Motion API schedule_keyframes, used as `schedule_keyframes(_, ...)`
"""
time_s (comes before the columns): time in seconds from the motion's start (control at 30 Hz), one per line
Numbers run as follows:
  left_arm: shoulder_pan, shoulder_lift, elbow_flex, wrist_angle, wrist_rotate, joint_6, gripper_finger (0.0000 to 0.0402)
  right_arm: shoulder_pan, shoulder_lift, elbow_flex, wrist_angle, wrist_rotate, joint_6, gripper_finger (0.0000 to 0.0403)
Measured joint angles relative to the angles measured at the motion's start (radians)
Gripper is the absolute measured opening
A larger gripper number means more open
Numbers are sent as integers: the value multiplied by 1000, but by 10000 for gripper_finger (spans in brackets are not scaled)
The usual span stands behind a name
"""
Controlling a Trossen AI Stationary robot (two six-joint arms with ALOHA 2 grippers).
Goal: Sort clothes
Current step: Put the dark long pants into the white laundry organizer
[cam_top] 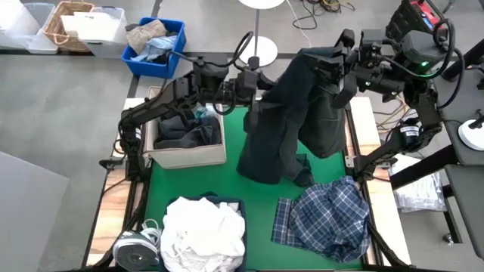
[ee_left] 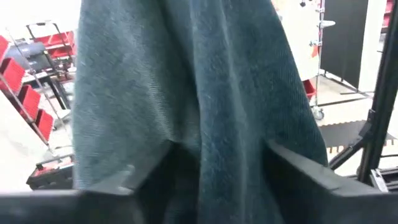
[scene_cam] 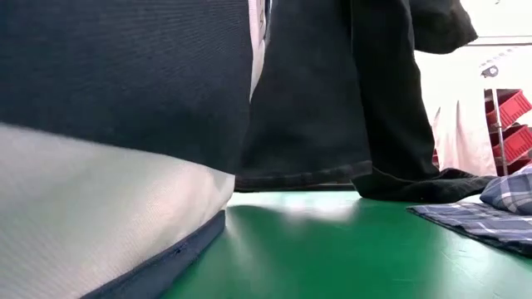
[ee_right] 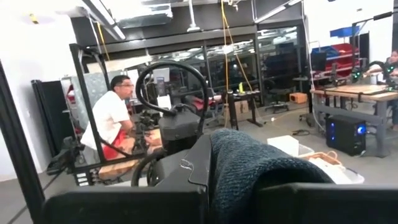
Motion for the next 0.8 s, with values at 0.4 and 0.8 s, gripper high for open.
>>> schedule_keyframes(0.4,-53,-41,0,121,9,4,5,0,-20,2,-39,78,-43,12)
schedule_keyframes(0.8,-110,-103,-2,271,-179,10,1,0,74,-1,-314,228,-22,13)
